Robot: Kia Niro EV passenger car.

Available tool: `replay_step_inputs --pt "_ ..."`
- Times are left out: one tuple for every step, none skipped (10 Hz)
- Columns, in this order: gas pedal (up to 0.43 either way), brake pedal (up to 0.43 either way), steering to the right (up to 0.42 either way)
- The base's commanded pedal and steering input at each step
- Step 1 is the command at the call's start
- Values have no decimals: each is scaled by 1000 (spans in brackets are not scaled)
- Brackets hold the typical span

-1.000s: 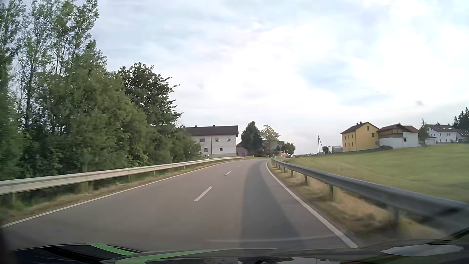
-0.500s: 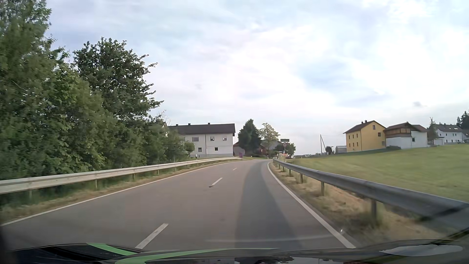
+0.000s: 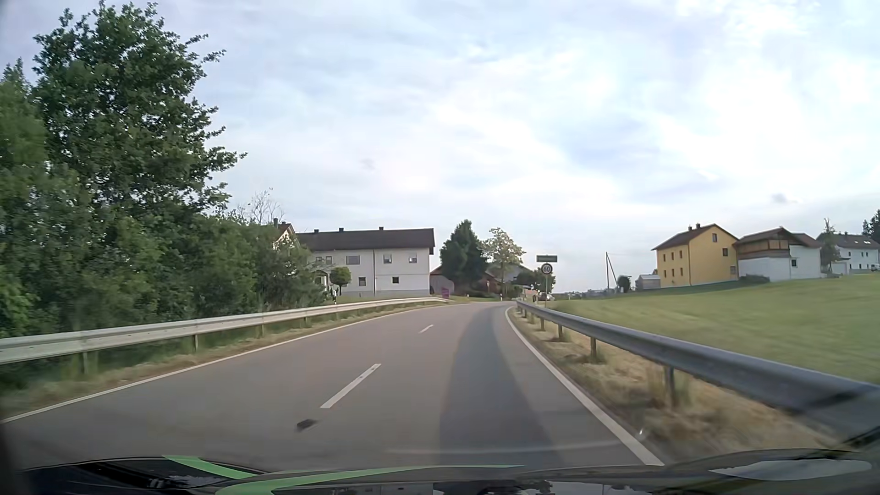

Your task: Follow the waypoints while adhering to traffic rules and regulations

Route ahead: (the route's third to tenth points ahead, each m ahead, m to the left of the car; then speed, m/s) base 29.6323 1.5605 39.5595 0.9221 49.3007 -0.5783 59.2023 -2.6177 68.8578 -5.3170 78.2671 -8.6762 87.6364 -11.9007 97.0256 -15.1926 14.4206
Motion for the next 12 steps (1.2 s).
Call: replay_step_inputs --pt "150 0 5" --pt "150 0 5" --pt "150 0 5" --pt "150 0 5" --pt "157 0 6" --pt "157 0 6" --pt "157 0 7" --pt "157 0 8" --pt "157 0 8" --pt "157 0 9" --pt "157 0 10" --pt "169 0 11"
